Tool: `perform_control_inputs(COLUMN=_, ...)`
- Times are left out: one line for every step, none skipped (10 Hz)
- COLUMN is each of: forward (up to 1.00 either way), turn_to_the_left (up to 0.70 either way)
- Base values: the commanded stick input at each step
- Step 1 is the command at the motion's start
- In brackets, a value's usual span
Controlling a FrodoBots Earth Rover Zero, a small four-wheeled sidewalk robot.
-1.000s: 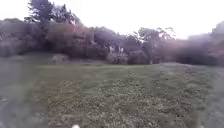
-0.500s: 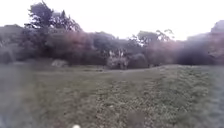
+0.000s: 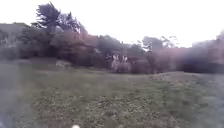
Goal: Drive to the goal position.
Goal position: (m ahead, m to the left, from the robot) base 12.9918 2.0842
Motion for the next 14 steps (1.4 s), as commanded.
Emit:
perform_control_inputs(forward=0.45, turn_to_the_left=0.27)
perform_control_inputs(forward=0.45, turn_to_the_left=0.27)
perform_control_inputs(forward=0.45, turn_to_the_left=0.27)
perform_control_inputs(forward=0.45, turn_to_the_left=0.27)
perform_control_inputs(forward=0.45, turn_to_the_left=0.27)
perform_control_inputs(forward=0.45, turn_to_the_left=0.19)
perform_control_inputs(forward=0.45, turn_to_the_left=0.1)
perform_control_inputs(forward=0.45, turn_to_the_left=0.01)
perform_control_inputs(forward=0.45, turn_to_the_left=0.0)
perform_control_inputs(forward=0.45, turn_to_the_left=0.0)
perform_control_inputs(forward=0.45, turn_to_the_left=0.0)
perform_control_inputs(forward=0.45, turn_to_the_left=0.0)
perform_control_inputs(forward=0.45, turn_to_the_left=0.0)
perform_control_inputs(forward=0.45, turn_to_the_left=0.0)
